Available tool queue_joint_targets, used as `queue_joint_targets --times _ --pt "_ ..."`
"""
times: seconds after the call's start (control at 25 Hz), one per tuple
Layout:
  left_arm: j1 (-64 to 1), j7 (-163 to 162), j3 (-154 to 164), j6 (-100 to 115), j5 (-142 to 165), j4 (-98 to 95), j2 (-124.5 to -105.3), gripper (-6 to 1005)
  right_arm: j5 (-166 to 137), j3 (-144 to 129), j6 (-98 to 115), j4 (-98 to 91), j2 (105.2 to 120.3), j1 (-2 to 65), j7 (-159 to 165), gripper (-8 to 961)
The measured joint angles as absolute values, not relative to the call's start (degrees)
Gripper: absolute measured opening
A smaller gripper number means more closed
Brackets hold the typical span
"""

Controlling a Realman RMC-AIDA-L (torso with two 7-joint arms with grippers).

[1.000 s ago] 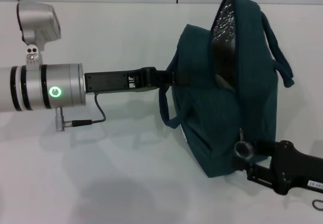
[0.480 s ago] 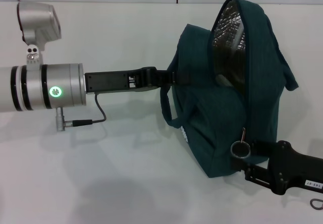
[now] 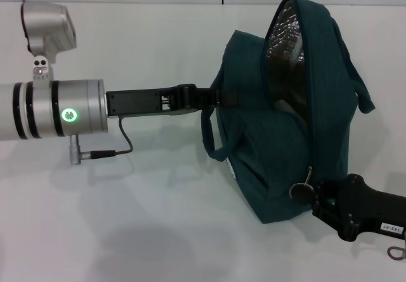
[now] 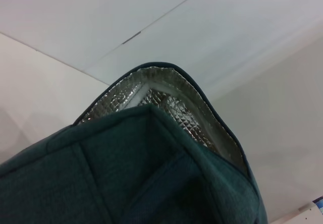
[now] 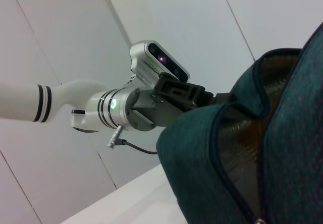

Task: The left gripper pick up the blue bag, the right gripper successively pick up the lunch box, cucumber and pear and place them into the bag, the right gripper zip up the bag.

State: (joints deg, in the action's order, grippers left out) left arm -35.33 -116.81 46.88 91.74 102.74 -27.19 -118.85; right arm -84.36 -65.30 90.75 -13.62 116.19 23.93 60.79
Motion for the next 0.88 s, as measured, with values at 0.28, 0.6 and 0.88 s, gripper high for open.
queue_joint_targets --times 0.28,0.6,0.88 --pt "-35.78 -116.8 46.92 91.77 102.7 -27.24 -118.52 67 -84.35 -65.29 93.4 -13.62 115.79 23.62 61.1 121" --pt "-36.57 -116.81 47.07 91.87 102.62 -27.25 -118.31 72 -84.46 -64.86 94.89 -13.69 115.31 23.09 61.83 8" --pt "-36.74 -116.8 46.85 92.24 102.3 -27.25 -118.17 149 -84.87 -65.0 96.5 -14.15 114.23 21.96 64.12 8"
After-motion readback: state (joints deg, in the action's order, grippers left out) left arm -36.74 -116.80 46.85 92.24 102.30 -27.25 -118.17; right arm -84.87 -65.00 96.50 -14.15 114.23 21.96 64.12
